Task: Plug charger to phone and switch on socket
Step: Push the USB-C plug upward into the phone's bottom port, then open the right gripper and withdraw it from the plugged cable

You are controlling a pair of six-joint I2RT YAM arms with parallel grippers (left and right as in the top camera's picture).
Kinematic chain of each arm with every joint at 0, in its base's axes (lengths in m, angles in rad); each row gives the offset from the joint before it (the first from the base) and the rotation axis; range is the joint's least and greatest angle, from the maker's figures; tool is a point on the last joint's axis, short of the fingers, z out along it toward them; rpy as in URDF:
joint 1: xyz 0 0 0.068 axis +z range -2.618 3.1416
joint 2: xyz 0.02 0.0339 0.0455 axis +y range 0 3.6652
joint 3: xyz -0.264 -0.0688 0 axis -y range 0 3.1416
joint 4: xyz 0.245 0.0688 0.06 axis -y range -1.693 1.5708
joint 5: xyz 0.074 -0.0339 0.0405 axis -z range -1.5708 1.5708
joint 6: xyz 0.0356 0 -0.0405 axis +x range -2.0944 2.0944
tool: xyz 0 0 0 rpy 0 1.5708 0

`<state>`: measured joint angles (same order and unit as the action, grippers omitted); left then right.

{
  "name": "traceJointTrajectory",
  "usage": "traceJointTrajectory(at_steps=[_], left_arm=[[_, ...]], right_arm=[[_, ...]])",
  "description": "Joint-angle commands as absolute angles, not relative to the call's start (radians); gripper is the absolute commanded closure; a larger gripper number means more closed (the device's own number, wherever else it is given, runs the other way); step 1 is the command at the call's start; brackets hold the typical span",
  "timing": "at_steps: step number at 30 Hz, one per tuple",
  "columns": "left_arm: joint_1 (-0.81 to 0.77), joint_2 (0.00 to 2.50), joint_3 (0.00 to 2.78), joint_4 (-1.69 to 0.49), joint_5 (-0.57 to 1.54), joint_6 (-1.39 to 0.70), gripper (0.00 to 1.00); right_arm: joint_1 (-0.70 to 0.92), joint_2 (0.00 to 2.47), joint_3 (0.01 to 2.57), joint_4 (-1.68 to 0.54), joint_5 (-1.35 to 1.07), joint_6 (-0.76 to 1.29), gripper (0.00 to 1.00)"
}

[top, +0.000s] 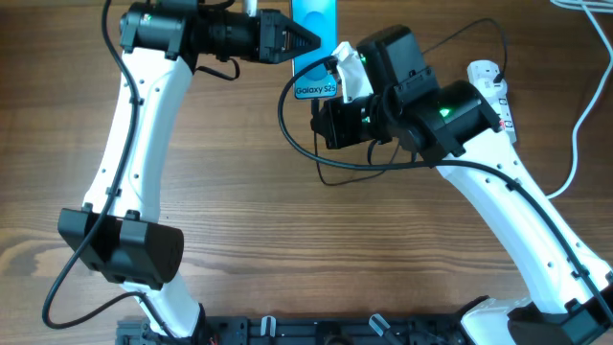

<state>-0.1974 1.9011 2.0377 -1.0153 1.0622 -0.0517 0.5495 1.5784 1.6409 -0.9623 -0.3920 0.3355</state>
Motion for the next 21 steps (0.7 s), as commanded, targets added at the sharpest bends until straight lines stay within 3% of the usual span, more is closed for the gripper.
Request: traceJointTrajectory(at_steps=[1,21], left_arm=[[-0.212,1.895,2.040,-1.060,1.102,-0.030,0.96],[-0.212,1.895,2.040,-1.120,1.046,-0.030,0.96]], right_arm=[[0.538,1.580,1.662,-0.886,-0.343,0.315,0.96],[0.537,1.580,1.663,-0.822,-0.237,0.184,0.96]])
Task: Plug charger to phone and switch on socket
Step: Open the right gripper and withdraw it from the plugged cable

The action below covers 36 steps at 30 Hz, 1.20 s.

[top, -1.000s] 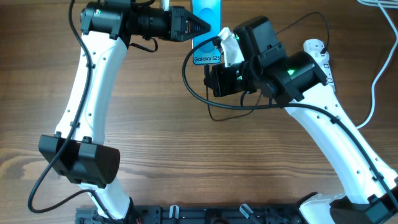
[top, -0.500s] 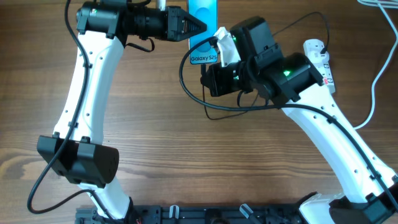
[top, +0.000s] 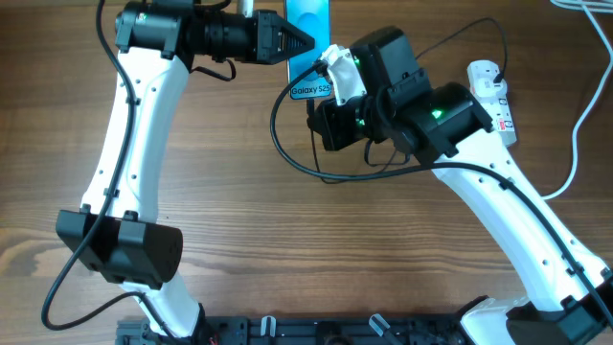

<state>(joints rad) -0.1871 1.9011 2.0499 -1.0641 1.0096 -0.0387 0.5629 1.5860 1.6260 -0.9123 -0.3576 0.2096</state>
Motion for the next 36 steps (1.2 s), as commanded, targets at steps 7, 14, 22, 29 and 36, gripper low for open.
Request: traceJointTrajectory(at_steps=[7,14,22,29,36], left_arm=[[-0.211,1.895,2.040,-1.110,1.045,-0.030,0.96],[-0.199,1.895,2.040,-1.081,0.952,-0.034,0.96],[-0.199,1.908,2.026,-1.120,0.724,-0.041,0.96],[-0.221,2.003,1.957,-1.142,0.728,-0.086,0.96],[-0.295,2.129,1.921,-1.047,0.728,-0.173,0.96]], right_arm=[[0.538,1.580,1.663,-0.831,-0.225,0.192,0.69],[0.537,1.574,1.663,-0.897,-0.240,0.239,0.51],[0.469,1.466,1.663,-0.933,-0.224,0.401,0.17],[0.219,1.417,1.662,-1.063,-0.224,0.445,0.15],[0.162,1.418,1.660,-1.159,-0.192,0.448,0.10]])
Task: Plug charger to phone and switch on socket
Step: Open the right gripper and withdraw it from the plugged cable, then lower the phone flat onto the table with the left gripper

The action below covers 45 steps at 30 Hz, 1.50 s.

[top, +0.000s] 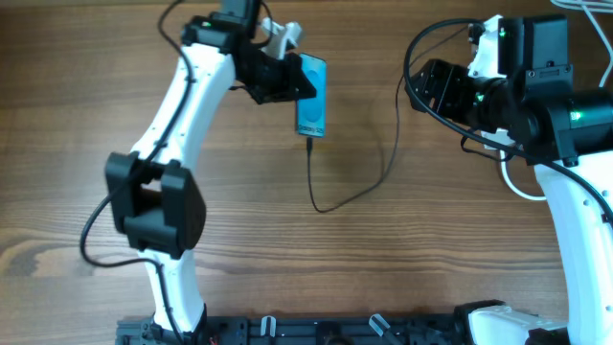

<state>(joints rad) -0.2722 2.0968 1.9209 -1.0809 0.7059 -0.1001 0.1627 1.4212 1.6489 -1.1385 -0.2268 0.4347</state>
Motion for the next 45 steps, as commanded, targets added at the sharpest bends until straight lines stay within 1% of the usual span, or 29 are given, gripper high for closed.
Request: traceJointTrajectory(at_steps=[1,4,7,11,15,17,20,25,28,32,36,38,42,44,45], left_arm=[[-0.302,2.148,1.921,-1.036,0.728,-0.173,0.96],[-0.308,2.177,1.921,-1.020,0.727,-0.177,0.96],[-0.296,2.205,1.920,-0.994,0.634,-0.225,0.96],[-0.297,2.252,1.917,-0.983,0.638,-0.257,0.96],[-0.345,2.315,1.917,-0.975,0.662,-0.273,0.96],[-0.371,2.324,1.917,-0.939,0.682,-0.280,0.96],[-0.405,2.342,1.917,-0.901,0.687,-0.357,0.96],[-0.432,2.378,1.917,-0.835,0.690,-0.362,0.96],[-0.441,2.408,1.917,-0.804,0.691,-0.436,0.96],[-0.462,2.434,1.917,-0.785,0.706,-0.429,0.96],[-0.474,2.435,1.917,-0.759,0.705,-0.424,0.94],[-0.474,2.435,1.917,-0.760,0.635,-0.424,0.88],[-0.473,2.435,1.917,-0.774,0.513,-0.423,0.85],[-0.473,2.435,1.917,-0.778,0.498,-0.423,0.84],[-0.473,2.435,1.917,-0.778,0.495,-0.423,0.78]], right_arm=[[0.162,1.420,1.660,-1.174,-0.175,0.448,0.10],[0.162,1.441,1.660,-1.200,-0.172,0.449,0.09],[0.162,1.472,1.660,-1.229,-0.172,0.448,0.09],[0.163,1.533,1.660,-1.243,-0.183,0.448,0.07],[0.163,1.579,1.660,-1.237,-0.226,0.447,0.06],[0.163,1.587,1.660,-1.238,-0.226,0.446,0.06],[0.163,1.591,1.660,-1.236,-0.225,0.444,0.06],[0.163,1.592,1.660,-1.231,-0.225,0.444,0.06],[0.163,1.592,1.660,-1.221,-0.225,0.444,0.06],[0.163,1.592,1.660,-1.216,-0.225,0.444,0.06],[0.163,1.592,1.660,-1.214,-0.226,0.444,0.06],[0.163,1.592,1.660,-1.215,-0.225,0.444,0.06],[0.165,1.592,1.660,-1.231,-0.226,0.441,0.06],[0.165,1.592,1.660,-1.233,-0.226,0.440,0.06],[0.165,1.592,1.660,-1.234,-0.226,0.441,0.06]])
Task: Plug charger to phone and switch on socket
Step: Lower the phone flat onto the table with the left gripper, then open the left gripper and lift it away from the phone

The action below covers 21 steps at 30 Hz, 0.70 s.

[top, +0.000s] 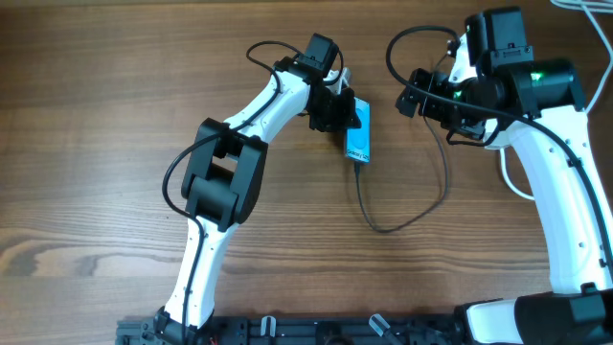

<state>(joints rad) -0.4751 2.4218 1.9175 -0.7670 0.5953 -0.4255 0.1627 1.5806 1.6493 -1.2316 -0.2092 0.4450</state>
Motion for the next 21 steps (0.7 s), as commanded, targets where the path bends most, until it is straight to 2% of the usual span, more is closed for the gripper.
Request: traceJointTrajectory(at_steps=[1,5,10,15,16,18,20,21], left_arm=[[-0.473,2.435,1.917,-0.778,0.493,-0.423,0.76],[-0.473,2.435,1.917,-0.812,0.387,-0.424,0.72],[-0.473,2.435,1.917,-0.826,0.329,-0.423,0.55],[-0.473,2.435,1.917,-0.831,0.294,-0.420,0.52],[-0.473,2.432,1.917,-0.835,0.294,-0.396,0.46],[-0.464,2.405,1.919,-0.859,0.294,-0.351,0.44],[-0.429,2.316,1.919,-0.887,0.294,-0.307,0.11],[-0.412,2.276,1.919,-0.894,0.294,-0.299,0.00]], right_arm=[[0.165,1.592,1.660,-1.235,-0.226,0.441,0.06],[0.165,1.592,1.660,-1.247,-0.226,0.436,0.06],[0.165,1.592,1.660,-1.260,-0.225,0.419,0.06],[0.165,1.592,1.660,-1.266,-0.225,0.419,0.06],[0.165,1.592,1.660,-1.266,-0.225,0.419,0.06],[0.165,1.592,1.660,-1.266,-0.215,0.419,0.05],[0.155,1.592,1.661,-1.262,-0.141,0.422,0.04],[0.143,1.591,1.661,-1.261,-0.126,0.422,0.02]])
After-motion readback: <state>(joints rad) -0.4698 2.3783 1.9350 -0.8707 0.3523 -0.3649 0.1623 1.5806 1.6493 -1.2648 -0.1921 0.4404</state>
